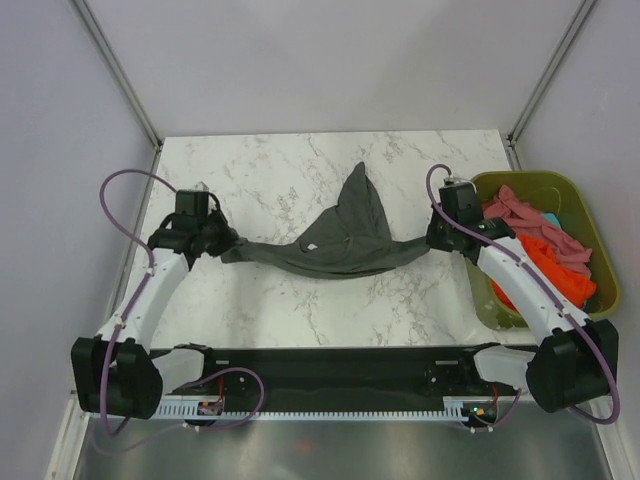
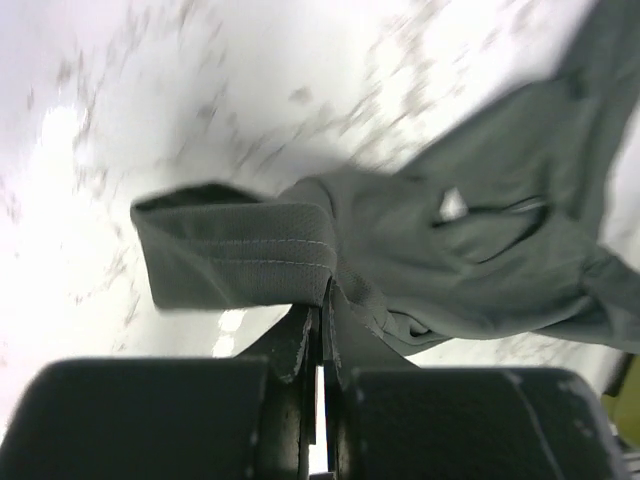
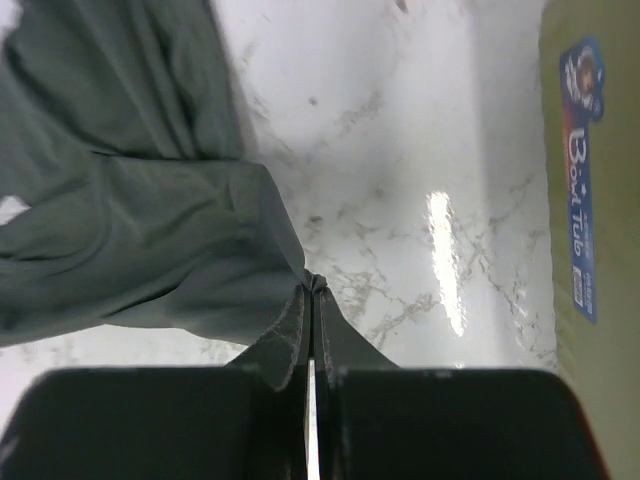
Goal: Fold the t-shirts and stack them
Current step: Flatten the tshirt out
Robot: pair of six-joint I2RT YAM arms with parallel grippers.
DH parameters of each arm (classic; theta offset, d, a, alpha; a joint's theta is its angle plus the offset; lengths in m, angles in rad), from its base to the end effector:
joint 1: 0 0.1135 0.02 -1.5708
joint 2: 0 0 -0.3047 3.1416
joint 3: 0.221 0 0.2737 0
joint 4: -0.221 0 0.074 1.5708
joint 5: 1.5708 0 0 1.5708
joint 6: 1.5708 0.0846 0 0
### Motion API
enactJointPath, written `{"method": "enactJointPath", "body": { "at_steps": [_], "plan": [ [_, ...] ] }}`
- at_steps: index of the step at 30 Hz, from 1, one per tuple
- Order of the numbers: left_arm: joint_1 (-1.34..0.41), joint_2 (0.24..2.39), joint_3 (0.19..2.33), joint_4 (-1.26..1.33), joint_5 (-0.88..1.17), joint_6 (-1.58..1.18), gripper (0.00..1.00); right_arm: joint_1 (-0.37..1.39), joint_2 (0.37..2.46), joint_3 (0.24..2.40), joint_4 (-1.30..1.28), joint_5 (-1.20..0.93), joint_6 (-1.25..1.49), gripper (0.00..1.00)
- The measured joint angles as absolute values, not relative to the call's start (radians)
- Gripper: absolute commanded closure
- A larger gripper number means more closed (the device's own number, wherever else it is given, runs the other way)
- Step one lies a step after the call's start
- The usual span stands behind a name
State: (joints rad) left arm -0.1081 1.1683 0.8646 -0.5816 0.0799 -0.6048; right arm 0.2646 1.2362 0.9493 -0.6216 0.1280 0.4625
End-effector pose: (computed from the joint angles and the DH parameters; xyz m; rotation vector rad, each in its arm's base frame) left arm 0.2713 -0.0362 0.2487 -0.5790 2.4283 -0.4043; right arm 0.2829 0.0655 0.2588 0.2987 2.4572 0.1543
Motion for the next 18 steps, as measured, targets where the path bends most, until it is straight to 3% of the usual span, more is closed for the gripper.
{"method": "enactJointPath", "body": {
  "at_steps": [11, 18],
  "plan": [
    [-0.108, 1.036, 1.41, -0.541, 0.125, -0.486, 0.98, 0.265, 1.024, 1.383, -0.645, 0.02, 0.449, 1.0],
    [-0.108, 1.086, 1.604, -0.533, 0.157, -0.384, 0.98, 0.265, 0.869, 1.398, -0.64, -0.069, 0.503, 1.0]
  ]
}}
